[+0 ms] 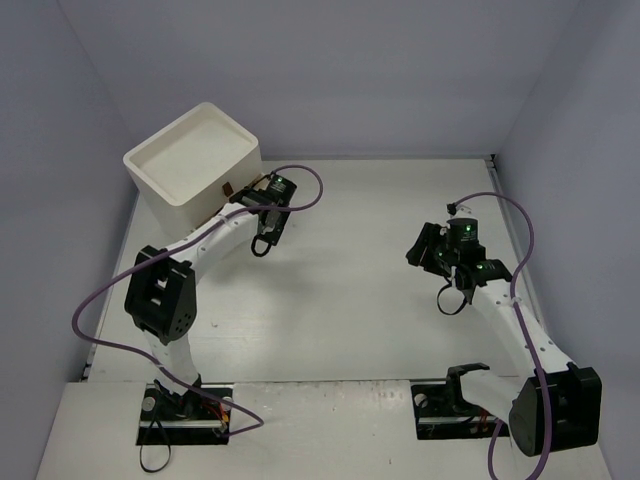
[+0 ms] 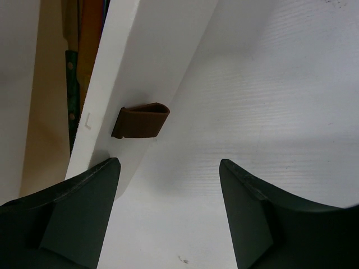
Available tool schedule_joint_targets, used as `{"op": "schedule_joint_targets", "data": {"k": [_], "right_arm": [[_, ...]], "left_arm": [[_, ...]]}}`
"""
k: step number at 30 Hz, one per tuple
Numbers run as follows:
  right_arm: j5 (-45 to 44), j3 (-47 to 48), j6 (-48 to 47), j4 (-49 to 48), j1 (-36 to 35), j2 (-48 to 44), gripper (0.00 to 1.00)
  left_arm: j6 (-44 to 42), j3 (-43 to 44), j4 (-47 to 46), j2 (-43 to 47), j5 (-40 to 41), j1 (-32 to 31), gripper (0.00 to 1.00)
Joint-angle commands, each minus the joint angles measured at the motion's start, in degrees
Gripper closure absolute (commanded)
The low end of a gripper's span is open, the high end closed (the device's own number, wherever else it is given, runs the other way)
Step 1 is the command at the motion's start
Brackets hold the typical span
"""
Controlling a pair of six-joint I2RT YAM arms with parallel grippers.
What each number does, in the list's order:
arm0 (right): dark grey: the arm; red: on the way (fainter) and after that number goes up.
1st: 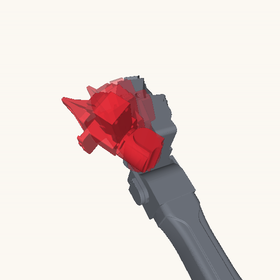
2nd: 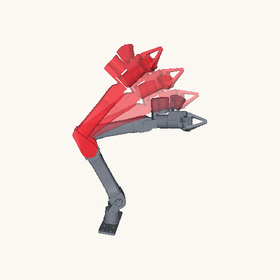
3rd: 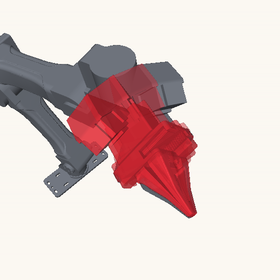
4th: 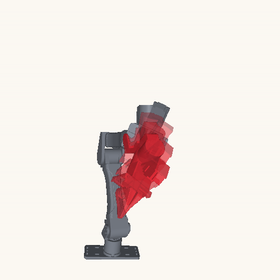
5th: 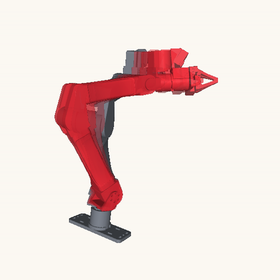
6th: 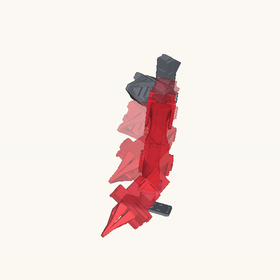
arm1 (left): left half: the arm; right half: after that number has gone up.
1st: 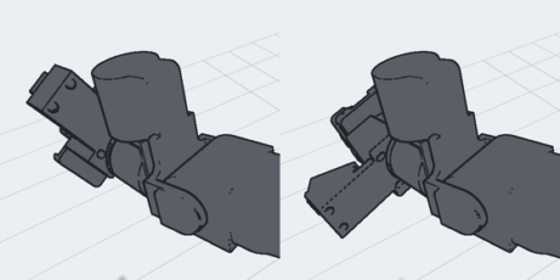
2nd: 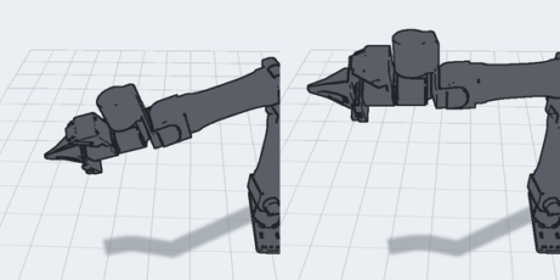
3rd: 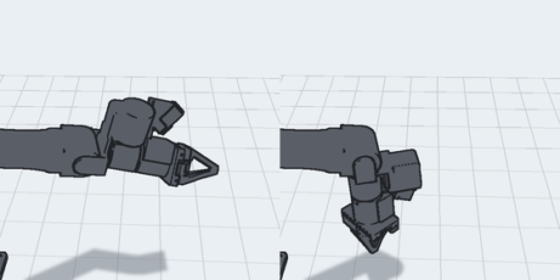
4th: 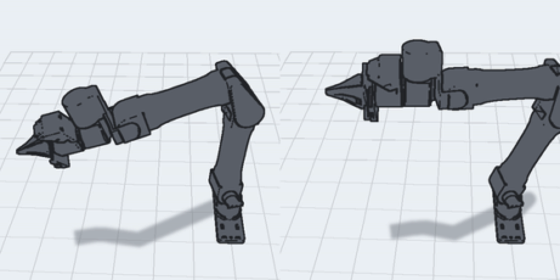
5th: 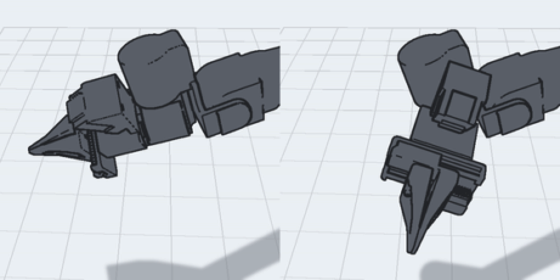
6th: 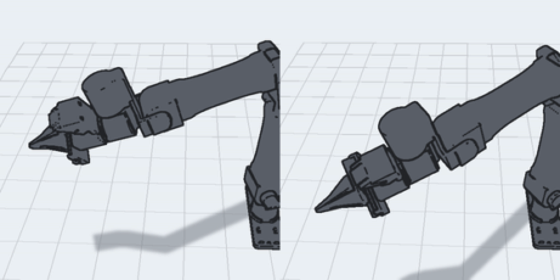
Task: Sort the eating utensils into containers
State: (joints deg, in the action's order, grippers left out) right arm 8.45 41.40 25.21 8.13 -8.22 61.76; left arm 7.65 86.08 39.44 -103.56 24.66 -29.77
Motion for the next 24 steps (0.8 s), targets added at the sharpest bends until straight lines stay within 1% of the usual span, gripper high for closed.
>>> {"op": "schedule_joint_targets", "data": {"k": [1, 11, 15, 24], "right_arm": [[0.66, 0.10, -1.04, -1.82, 0.58, 0.01, 0.49], [1.08, -0.39, -1.39, -1.71, 0.84, -0.97, 0.48], [1.22, -0.73, -1.30, -1.80, 1.04, -1.09, 0.48], [0.87, -0.74, -1.56, -1.71, 1.05, -2.04, 0.43]], "left_arm": [[-3.69, 2.33, -2.00, 3.28, 4.70, 1.24, 0.31], [-7.20, 4.09, -3.43, -2.77, 8.12, 4.04, 0.31], [-7.40, 4.09, -4.87, -3.03, 9.67, 4.90, 0.31], [-9.54, 3.34, -7.76, -2.29, 12.69, 5.57, 0.30]]}}
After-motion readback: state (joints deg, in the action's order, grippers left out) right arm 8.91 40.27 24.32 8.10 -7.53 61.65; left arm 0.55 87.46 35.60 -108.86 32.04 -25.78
